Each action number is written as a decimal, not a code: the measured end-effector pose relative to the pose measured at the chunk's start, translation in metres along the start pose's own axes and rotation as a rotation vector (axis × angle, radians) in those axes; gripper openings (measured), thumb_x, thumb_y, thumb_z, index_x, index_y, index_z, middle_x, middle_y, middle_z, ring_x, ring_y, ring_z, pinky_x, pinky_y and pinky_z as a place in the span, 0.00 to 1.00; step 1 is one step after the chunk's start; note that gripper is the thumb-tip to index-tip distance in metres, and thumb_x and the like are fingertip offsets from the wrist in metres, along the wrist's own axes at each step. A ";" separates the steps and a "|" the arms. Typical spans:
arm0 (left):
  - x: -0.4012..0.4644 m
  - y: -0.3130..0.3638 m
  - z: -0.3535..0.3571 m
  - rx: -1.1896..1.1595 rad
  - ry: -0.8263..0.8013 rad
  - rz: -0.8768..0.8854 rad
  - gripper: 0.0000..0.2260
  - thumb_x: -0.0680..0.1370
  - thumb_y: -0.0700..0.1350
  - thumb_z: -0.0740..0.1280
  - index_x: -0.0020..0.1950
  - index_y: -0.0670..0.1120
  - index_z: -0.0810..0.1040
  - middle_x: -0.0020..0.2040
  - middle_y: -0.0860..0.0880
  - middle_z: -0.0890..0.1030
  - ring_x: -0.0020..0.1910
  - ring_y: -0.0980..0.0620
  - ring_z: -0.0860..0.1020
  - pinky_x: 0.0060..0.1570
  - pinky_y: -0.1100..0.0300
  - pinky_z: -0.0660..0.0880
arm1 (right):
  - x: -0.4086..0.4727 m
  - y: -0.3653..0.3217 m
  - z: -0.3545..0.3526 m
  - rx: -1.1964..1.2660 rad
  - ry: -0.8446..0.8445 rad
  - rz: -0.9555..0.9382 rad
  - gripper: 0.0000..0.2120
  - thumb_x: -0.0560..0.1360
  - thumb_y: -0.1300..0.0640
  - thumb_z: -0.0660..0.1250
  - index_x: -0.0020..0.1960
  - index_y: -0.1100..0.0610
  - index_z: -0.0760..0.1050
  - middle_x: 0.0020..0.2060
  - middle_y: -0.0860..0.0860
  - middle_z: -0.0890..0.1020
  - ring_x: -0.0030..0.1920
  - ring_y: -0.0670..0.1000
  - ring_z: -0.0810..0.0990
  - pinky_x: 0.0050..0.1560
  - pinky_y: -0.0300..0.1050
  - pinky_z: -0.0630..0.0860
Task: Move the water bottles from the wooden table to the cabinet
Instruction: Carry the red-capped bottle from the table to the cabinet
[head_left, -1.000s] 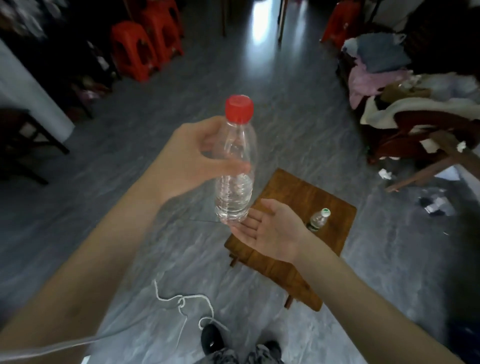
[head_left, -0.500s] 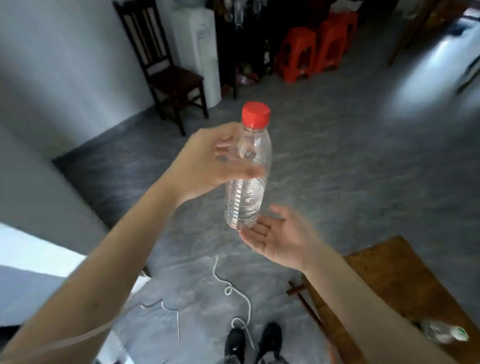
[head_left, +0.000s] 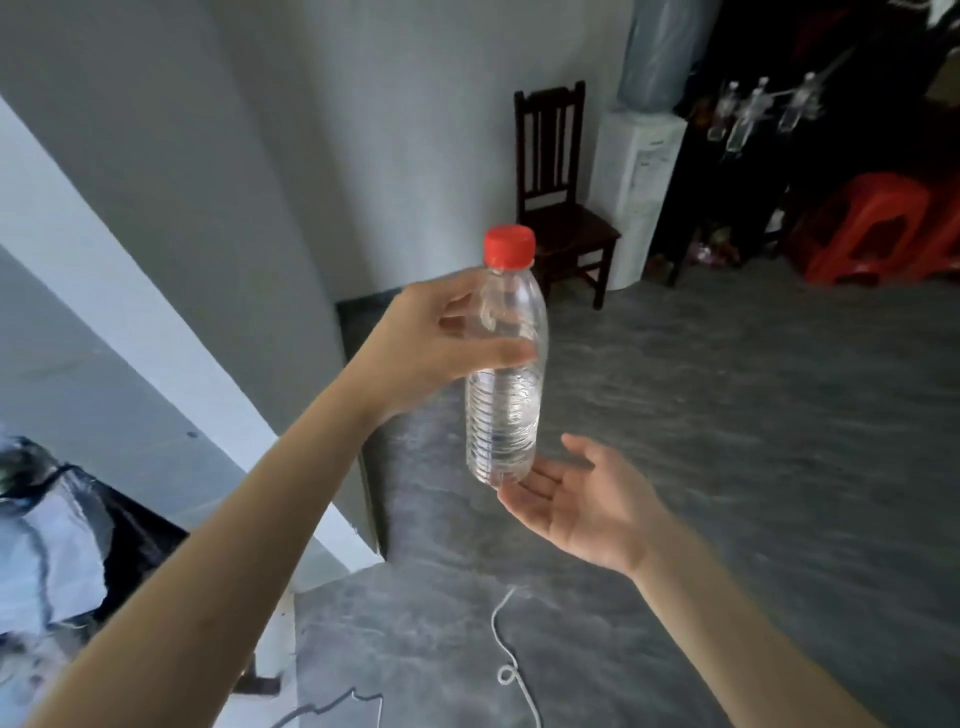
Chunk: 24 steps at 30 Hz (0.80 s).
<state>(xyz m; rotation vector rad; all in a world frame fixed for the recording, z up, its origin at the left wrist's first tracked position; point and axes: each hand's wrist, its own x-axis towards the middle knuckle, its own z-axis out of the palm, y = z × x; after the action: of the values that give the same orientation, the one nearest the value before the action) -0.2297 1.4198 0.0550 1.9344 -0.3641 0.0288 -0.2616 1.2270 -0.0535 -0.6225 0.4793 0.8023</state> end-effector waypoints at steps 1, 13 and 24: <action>0.004 0.002 0.000 0.005 0.025 0.008 0.18 0.65 0.50 0.80 0.52 0.56 0.83 0.47 0.53 0.88 0.49 0.52 0.86 0.55 0.56 0.80 | 0.001 -0.009 0.004 -0.018 -0.007 0.003 0.26 0.81 0.48 0.56 0.63 0.70 0.74 0.59 0.66 0.80 0.52 0.62 0.81 0.54 0.53 0.80; 0.121 0.007 -0.006 0.022 0.093 0.036 0.18 0.65 0.54 0.79 0.54 0.57 0.84 0.49 0.51 0.88 0.51 0.46 0.86 0.62 0.41 0.79 | 0.034 -0.122 0.027 -0.046 -0.047 -0.002 0.27 0.81 0.48 0.57 0.67 0.71 0.72 0.64 0.65 0.78 0.60 0.62 0.78 0.63 0.53 0.72; 0.310 0.012 -0.025 0.021 -0.004 0.144 0.15 0.71 0.44 0.79 0.56 0.52 0.83 0.46 0.58 0.87 0.46 0.62 0.85 0.48 0.71 0.76 | 0.095 -0.258 0.070 -0.037 -0.047 -0.193 0.26 0.82 0.47 0.55 0.69 0.66 0.72 0.62 0.62 0.81 0.63 0.58 0.80 0.66 0.54 0.73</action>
<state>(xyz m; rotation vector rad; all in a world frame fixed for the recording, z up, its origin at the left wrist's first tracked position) 0.0658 1.3647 0.1346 1.9263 -0.5063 0.1236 0.0081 1.1843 0.0235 -0.6717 0.3566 0.6419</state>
